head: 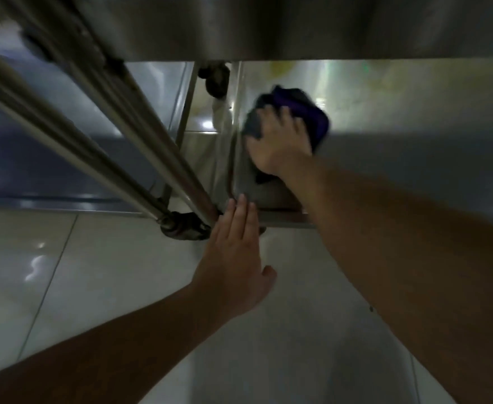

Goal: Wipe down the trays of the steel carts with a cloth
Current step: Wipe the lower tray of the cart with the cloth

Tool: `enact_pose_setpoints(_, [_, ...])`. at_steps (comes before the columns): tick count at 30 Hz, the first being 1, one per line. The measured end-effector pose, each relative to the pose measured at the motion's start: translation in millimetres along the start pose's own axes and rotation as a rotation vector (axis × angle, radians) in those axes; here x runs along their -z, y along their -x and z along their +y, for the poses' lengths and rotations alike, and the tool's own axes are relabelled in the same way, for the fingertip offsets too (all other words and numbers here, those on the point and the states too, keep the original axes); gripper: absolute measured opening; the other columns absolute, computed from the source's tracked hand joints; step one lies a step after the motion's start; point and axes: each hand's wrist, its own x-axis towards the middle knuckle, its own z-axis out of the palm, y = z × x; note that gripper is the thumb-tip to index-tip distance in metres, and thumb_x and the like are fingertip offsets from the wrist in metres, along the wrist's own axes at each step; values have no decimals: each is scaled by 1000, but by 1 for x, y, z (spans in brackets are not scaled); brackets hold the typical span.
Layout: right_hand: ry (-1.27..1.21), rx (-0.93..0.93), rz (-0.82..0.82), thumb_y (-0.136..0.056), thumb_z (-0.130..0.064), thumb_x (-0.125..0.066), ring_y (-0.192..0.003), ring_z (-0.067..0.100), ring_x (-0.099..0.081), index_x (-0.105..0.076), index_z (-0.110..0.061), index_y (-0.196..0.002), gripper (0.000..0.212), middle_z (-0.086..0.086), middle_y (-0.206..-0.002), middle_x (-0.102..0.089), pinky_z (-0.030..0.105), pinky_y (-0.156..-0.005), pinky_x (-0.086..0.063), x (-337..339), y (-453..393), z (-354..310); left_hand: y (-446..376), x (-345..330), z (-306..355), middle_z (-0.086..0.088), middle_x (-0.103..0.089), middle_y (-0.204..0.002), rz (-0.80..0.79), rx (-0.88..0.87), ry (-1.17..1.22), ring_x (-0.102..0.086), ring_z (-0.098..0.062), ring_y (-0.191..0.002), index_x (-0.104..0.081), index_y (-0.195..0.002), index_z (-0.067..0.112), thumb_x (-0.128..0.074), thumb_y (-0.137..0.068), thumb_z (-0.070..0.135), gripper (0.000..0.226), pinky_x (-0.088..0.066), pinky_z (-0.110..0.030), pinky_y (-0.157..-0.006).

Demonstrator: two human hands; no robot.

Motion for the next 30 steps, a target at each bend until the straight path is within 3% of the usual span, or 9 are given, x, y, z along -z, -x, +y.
enact_pose_setpoints(3, [48, 349, -180, -107, -56, -32, -160, 22, 7, -12, -29, -167, 68, -10, -174, -2, 45, -127, 4, -5, -4, -37, 3, 7, -4, -3, 32, -171, 7, -11, 14, 34, -15, -154, 22, -164, 13, -56, -97, 53, 111, 23, -29, -118])
enact_pose_setpoints(7, [62, 530, -167, -107, -57, -36, -160, 13, 2, -19, -36, -165, 64, -16, -173, -11, 39, -127, 2, -8, 13, -19, 4, 8, -2, -2, 28, -173, 1, -33, 8, 31, -15, -155, 19, -165, 14, -56, -97, 53, 108, 17, -32, -122])
enact_pose_setpoints(11, [78, 250, -3, -106, -56, -34, -160, 20, -4, -17, -30, -166, 68, -7, -174, -11, 44, -128, -4, 6, 23, 46, 6, 5, -3, -1, 25, -174, 0, -39, 14, 27, -16, -158, 16, -166, 15, -59, -96, 51, 108, 14, -32, -123])
enact_pose_setpoints(14, [85, 109, -16, -105, -61, -26, -161, 20, 3, -10, -28, -167, 71, -8, -174, -4, 43, -128, 0, 14, 40, 91, 0, 3, 3, 1, 23, -174, 8, -33, -7, 23, -15, -158, 17, -165, 16, -60, -95, 51, 109, 19, -31, -118])
enact_pose_setpoints(20, [152, 157, -92, -99, -70, -13, -160, 18, 9, -2, -28, -167, 81, -9, -174, 4, 40, -127, 4, 18, 86, 132, -15, 4, 16, -4, 11, -177, 10, -27, -115, 14, -20, -162, 8, -168, 14, -60, -95, 50, 106, 11, -35, -126])
enact_pose_setpoints(24, [147, 249, -133, -94, -73, -7, -160, 14, 4, -8, -29, -166, 85, -11, -174, -5, 35, -125, 4, 20, 125, 156, -27, 4, 33, -9, 7, -177, -20, -3, -124, 10, -24, -163, 4, -168, 10, -62, -94, 50, 107, 5, -38, -129])
enact_pose_setpoints(27, [198, 361, -112, -97, -73, -25, -160, 17, -6, -17, -26, -165, 83, -7, -172, -17, 35, -126, -1, 27, 152, 180, -35, 3, 48, -11, 6, -177, -22, -29, -155, 7, -26, -163, 1, -168, 9, -62, -93, 49, 106, 2, -39, -129])
enact_pose_setpoints(30, [391, 499, -61, -101, -43, -57, -156, 27, -25, -27, -19, -163, 73, 2, -169, -29, 41, -122, -12, 34, 172, 205, -38, 0, 66, -12, 1, -177, -5, -47, -173, 3, -27, -163, -3, -168, 9, -63, -91, 43, 103, -1, -38, -129])
